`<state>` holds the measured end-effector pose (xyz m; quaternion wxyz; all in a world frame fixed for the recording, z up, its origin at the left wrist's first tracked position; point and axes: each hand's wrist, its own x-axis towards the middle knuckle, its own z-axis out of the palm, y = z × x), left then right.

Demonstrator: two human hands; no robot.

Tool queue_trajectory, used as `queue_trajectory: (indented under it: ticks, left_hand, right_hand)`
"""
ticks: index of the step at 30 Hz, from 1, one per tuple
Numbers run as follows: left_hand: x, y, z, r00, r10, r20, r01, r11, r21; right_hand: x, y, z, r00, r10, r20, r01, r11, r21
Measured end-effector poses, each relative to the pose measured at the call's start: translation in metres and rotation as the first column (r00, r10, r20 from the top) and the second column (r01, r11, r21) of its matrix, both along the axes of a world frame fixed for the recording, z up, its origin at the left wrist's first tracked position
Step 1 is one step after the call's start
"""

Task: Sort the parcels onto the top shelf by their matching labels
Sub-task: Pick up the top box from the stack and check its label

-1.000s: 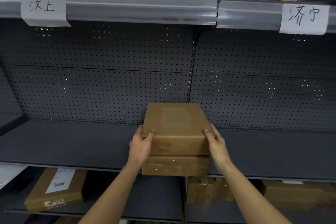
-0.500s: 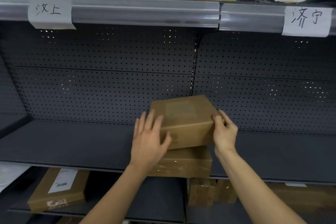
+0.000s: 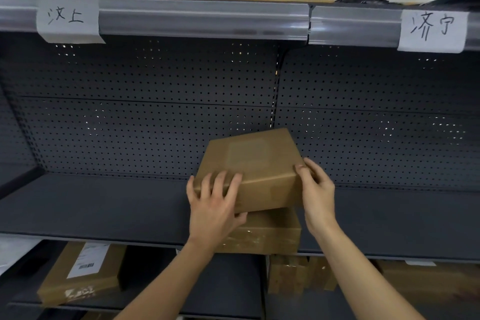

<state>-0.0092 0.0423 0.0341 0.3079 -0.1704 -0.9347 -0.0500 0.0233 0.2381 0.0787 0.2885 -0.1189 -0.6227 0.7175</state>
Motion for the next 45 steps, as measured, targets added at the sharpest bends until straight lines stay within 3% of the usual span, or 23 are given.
queue_trajectory:
  ticks: [3, 6, 8, 10, 12, 14, 19, 23, 28, 32, 35, 40, 45]
  left_hand:
    - [-0.003, -0.009, -0.006, 1.0, 0.012, 0.011, -0.014, 0.986, 0.165]
    - [0.003, -0.007, -0.007, 0.998, -0.028, 0.05, -0.002, 0.857, 0.515]
    - [0.012, -0.002, -0.005, 0.982, -0.171, 0.084, 0.036, 0.599, 0.8]
    - [0.02, 0.006, -0.004, 0.947, -0.313, 0.078, 0.021, 0.299, 0.954]
    - [0.026, 0.014, -0.006, 0.921, -0.385, 0.056, -0.027, 0.08, 0.996]
    - [0.031, 0.024, -0.01, 0.895, -0.444, 0.048, -0.094, -0.081, 0.992]
    - [0.038, 0.04, -0.013, 0.856, -0.517, 0.003, -0.164, -0.265, 0.95]
    - [0.04, 0.041, -0.013, 0.837, -0.547, 0.015, -0.207, -0.29, 0.934]
    - [0.039, 0.03, -0.015, 0.772, -0.633, 0.063, -0.229, -0.184, 0.956]
    - [0.036, -0.002, -0.005, 0.837, -0.541, 0.08, -0.195, -0.159, 0.968]
    - [0.032, -0.026, 0.006, 0.884, -0.464, 0.061, -0.094, -0.048, 0.994]
    - [0.023, -0.04, 0.011, 0.809, -0.587, 0.031, 0.074, 0.153, 0.985]
    - [0.031, -0.037, 0.011, 0.812, -0.583, -0.025, 0.116, 0.12, 0.986]
  right_hand:
    - [0.009, 0.002, -0.008, 1.0, 0.013, -0.014, -0.012, 0.998, 0.057]
    - [0.008, 0.003, -0.027, 0.995, 0.081, 0.063, -0.074, 0.992, -0.103]
    - [0.007, -0.003, -0.041, 0.971, 0.211, 0.113, -0.173, 0.946, -0.275]
    - [0.008, -0.013, -0.051, 0.928, 0.329, 0.173, -0.254, 0.902, -0.348]
    - [0.01, -0.026, -0.058, 0.876, 0.428, 0.223, -0.336, 0.872, -0.356]
    - [0.009, -0.036, -0.062, 0.829, 0.515, 0.219, -0.421, 0.832, -0.363]
    - [0.006, -0.044, -0.061, 0.837, 0.536, 0.111, -0.434, 0.773, -0.463]
    - [0.007, -0.043, -0.061, 0.849, 0.525, 0.062, -0.428, 0.751, -0.503]
    - [0.011, -0.031, -0.063, 0.893, 0.45, -0.01, -0.401, 0.784, -0.474]
    - [0.017, -0.004, -0.059, 0.919, 0.395, -0.01, -0.371, 0.854, -0.364]
    - [0.022, 0.016, -0.053, 0.918, 0.395, 0.015, -0.376, 0.885, -0.275]
    - [0.028, 0.022, -0.045, 0.911, 0.413, 0.011, -0.405, 0.897, -0.177]
    - [0.038, 0.026, -0.036, 0.924, 0.379, -0.042, -0.381, 0.924, -0.045]
